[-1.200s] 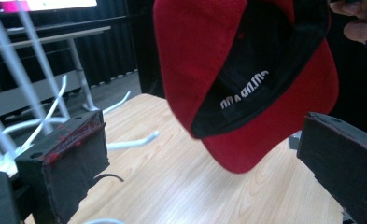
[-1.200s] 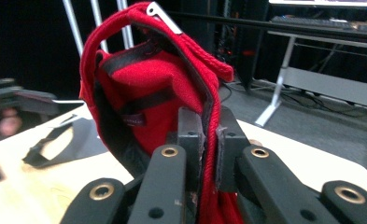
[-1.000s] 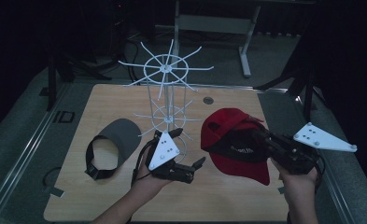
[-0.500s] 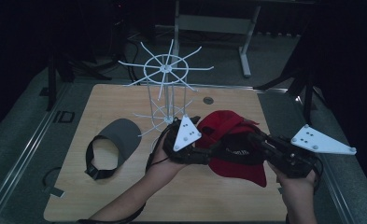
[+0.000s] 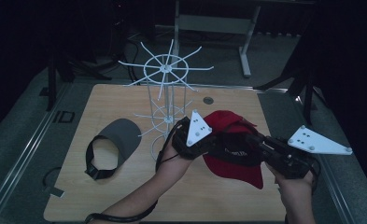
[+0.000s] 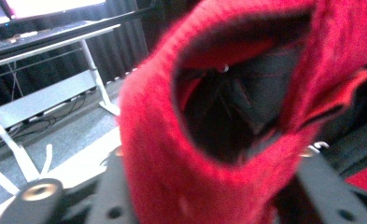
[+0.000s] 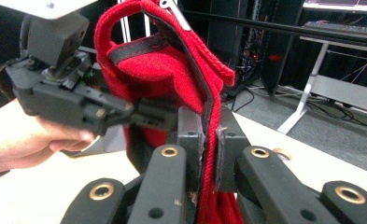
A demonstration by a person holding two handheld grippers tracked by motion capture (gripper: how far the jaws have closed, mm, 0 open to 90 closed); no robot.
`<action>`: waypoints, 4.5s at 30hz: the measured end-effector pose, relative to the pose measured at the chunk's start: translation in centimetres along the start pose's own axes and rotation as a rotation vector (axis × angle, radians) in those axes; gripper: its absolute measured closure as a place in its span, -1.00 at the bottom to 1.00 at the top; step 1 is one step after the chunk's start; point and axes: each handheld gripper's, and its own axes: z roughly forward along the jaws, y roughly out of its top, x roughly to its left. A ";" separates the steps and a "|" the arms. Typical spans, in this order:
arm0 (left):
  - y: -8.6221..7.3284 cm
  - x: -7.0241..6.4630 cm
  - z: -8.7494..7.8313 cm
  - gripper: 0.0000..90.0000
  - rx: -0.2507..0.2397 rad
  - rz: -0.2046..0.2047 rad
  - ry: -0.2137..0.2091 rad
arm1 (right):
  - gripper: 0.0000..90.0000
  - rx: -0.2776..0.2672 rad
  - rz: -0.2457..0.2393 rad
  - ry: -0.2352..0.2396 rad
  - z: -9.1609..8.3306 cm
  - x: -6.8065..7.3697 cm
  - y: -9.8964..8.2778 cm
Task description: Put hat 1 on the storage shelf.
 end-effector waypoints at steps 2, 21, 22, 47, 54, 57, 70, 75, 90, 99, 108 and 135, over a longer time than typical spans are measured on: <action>0.1 0.0 0.0 0.70 0.002 -0.006 0.002 | 0.86 0.003 -0.001 0.002 0.0 0.1 -0.1; 0.9 -0.3 -0.3 0.99 0.038 0.064 -0.006 | 0.83 0.017 0.023 -0.020 -0.3 0.0 -3.1; 1.0 -0.3 -0.3 0.99 0.041 0.066 -0.011 | 0.83 0.020 0.030 -0.023 -0.4 -0.1 -3.3; 0.6 -0.1 -0.3 0.99 0.006 0.100 -0.182 | 0.04 -0.012 -0.010 0.146 -4.1 -0.2 -4.5; -0.2 0.6 -0.5 0.99 0.019 0.129 -0.289 | 0.07 0.038 -0.067 0.122 -3.4 -0.1 -4.1; -0.4 0.9 -0.6 0.99 0.025 0.143 -0.340 | 0.10 0.054 -0.086 0.132 -2.7 0.2 -4.0; 0.5 0.4 -1.1 0.99 0.002 0.169 -0.410 | 0.38 0.084 -0.192 0.191 -0.5 2.1 -3.5; 0.3 0.7 -0.9 0.99 0.005 0.157 -0.429 | 0.93 0.093 -0.238 0.192 -0.4 2.2 -3.5; 0.1 0.5 -1.0 0.94 -0.011 0.159 -0.487 | 0.98 0.000 -0.105 0.201 -1.8 1.1 -2.8; -0.2 0.2 -1.7 0.34 -0.017 0.144 -0.457 | 0.98 -0.033 -0.062 0.129 -2.3 0.3 -2.7; -0.5 1.4 -3.3 0.07 -0.035 0.097 -0.362 | 0.98 -0.051 -0.042 0.074 -3.2 -0.4 -2.4; -7.5 0.8 -6.7 -0.26 0.022 0.026 -0.277 | 0.97 -0.127 0.017 -0.049 -3.5 -2.7 1.1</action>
